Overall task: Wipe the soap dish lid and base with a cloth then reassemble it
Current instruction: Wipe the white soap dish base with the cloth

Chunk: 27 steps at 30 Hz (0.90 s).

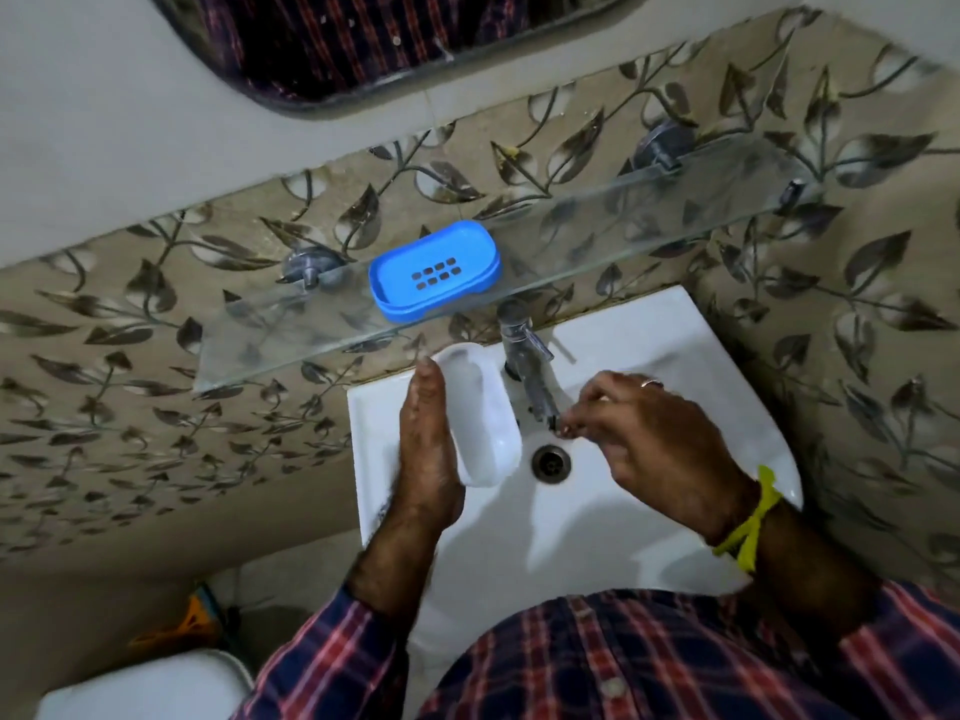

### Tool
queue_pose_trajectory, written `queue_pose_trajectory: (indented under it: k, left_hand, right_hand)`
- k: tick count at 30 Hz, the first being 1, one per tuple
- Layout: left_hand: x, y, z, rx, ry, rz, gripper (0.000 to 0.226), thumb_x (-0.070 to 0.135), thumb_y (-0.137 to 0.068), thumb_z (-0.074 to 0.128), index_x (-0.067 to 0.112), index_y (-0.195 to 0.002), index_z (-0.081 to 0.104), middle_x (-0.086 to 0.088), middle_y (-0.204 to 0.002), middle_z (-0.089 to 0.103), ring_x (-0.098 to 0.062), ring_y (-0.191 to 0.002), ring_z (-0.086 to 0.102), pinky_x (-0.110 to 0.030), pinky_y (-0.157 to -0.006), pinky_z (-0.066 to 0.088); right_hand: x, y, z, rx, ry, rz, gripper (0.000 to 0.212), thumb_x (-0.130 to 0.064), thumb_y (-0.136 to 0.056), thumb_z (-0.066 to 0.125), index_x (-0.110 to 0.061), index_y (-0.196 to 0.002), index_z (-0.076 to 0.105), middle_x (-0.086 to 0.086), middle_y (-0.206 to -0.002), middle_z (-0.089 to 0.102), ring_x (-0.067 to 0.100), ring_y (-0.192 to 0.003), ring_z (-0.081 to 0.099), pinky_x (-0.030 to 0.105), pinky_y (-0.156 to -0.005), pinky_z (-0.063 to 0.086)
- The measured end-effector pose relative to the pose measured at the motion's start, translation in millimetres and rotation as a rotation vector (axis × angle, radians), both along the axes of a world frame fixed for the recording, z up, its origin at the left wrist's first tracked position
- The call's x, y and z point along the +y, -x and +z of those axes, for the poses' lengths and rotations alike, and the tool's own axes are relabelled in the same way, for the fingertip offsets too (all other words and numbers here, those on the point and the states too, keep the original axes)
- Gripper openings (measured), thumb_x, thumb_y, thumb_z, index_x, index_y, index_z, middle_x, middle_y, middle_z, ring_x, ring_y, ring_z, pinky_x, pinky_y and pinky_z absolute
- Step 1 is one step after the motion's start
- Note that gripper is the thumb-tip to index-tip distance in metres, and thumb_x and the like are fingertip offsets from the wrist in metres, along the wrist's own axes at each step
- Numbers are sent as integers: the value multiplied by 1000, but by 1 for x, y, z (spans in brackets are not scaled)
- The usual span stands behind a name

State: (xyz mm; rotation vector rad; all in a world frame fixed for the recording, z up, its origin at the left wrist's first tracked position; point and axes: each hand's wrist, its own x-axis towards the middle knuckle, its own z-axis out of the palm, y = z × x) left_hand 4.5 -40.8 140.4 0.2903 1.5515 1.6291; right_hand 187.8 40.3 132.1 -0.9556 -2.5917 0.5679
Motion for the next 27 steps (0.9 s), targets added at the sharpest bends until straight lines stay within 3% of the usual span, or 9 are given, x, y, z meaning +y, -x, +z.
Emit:
queue_pose_trajectory:
  k: [3,6,9,13,15,17,19,22,27]
  left_hand:
    - [-8,-15,-6,-52,33,-94,91,77,-72,55,14,-137,59,-15,-135,65,-36,-126,60,-57,-108,47]
    - [-11,-17,-16,143,0,-181,50,49,-87,64,17,-124,64,0,-118,72,-14,-106,67,-27,-85,57]
    - [-15,-19,-19,284,18,-261,42,37,-77,70,21,-116,69,-1,-110,74,-12,-92,70,-19,-69,53]
    - [-19,-23,-22,529,70,-227,39,31,-76,65,16,-111,74,3,-104,77,-12,-96,70,-36,-88,57]
    - [-20,-21,-22,729,136,-214,38,27,-83,62,15,-117,73,2,-110,77,-12,-102,70,-26,-92,53]
    - [-21,-17,-26,949,241,-206,33,27,-90,65,15,-121,71,-2,-111,77,-20,-102,69,-14,-82,43]
    - [-21,-18,-30,1109,321,-207,27,23,-92,68,13,-117,69,-7,-104,77,-29,-94,69,-16,-72,36]
    - [-20,-20,-29,1207,347,-220,19,7,-85,71,7,-104,69,-13,-92,74,-35,-88,67,-31,-71,44]
    - [-26,-12,-27,1225,352,-152,15,-4,-78,67,6,-89,70,-12,-82,74,-36,-79,67,-29,-66,38]
  right_hand:
    - [4,7,-6,391,147,-176,22,-11,-89,71,-28,-103,75,-6,-99,62,15,-89,64,36,-69,55]
    - [-1,15,-4,531,263,-234,23,-5,-86,73,-19,-105,77,-1,-101,67,13,-89,66,38,-79,57]
    - [-7,19,1,479,145,-139,29,-2,-87,72,-17,-112,75,2,-107,70,22,-101,66,45,-89,55]
    - [-19,31,12,307,-58,26,33,-9,-90,66,-22,-120,71,1,-117,67,27,-103,61,44,-83,54]
    - [-24,32,16,220,-141,46,29,-13,-93,64,-21,-119,72,1,-119,68,28,-101,61,43,-78,54]
    - [-25,32,19,181,-222,53,25,-14,-93,66,-18,-117,73,2,-118,69,29,-97,62,41,-73,55]
    - [-27,34,21,188,-282,58,24,-10,-91,69,-16,-114,74,3,-116,71,31,-93,64,39,-70,55]
    - [-31,43,23,219,-267,123,28,-3,-90,68,-14,-115,74,3,-118,72,31,-93,64,39,-74,55]
    - [-37,37,22,207,-217,176,30,-1,-85,66,-17,-109,74,-3,-116,71,28,-88,60,36,-71,52]
